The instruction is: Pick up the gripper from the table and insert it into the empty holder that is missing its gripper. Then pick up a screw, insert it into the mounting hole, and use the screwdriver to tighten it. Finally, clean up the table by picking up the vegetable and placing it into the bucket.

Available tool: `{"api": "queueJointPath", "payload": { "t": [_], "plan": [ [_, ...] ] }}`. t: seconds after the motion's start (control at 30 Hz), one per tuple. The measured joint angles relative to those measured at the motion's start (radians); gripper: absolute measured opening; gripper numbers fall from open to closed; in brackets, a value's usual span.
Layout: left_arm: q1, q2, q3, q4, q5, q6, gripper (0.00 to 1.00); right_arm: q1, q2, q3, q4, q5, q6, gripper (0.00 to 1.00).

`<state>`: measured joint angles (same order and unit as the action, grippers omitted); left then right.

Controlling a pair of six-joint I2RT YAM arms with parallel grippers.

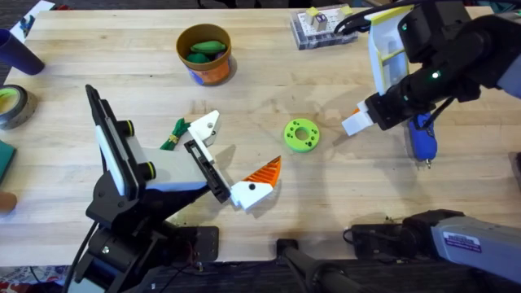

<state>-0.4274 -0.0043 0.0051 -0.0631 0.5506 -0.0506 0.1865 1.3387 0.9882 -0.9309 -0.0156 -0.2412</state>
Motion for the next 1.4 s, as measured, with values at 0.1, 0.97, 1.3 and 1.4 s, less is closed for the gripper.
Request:
{"api": "queueJointPath", "payload": {
  "t": [0.1, 0.97, 1.3, 1.4],
  "plan": [
    [0.000, 0.004, 0.001, 0.007, 0.000, -0.001, 0.993, 0.000, 0.003, 0.000, -0.015, 0.000, 0.000, 0.754],
    [0.000, 0.004, 0.001, 0.007, -0.001, -0.002, 0.993, 0.008, -0.063, 0.000, -0.028, 0.154, -0.026, 0.754],
    [0.000, 0.004, 0.001, 0.007, -0.001, -0.002, 0.993, 0.006, -0.029, 0.000, -0.026, 0.175, -0.040, 0.754],
    [0.000, 0.004, 0.001, 0.007, -0.001, -0.002, 0.993, 0.000, 0.004, 0.000, -0.019, 0.167, -0.062, 0.754]
  ]
}}
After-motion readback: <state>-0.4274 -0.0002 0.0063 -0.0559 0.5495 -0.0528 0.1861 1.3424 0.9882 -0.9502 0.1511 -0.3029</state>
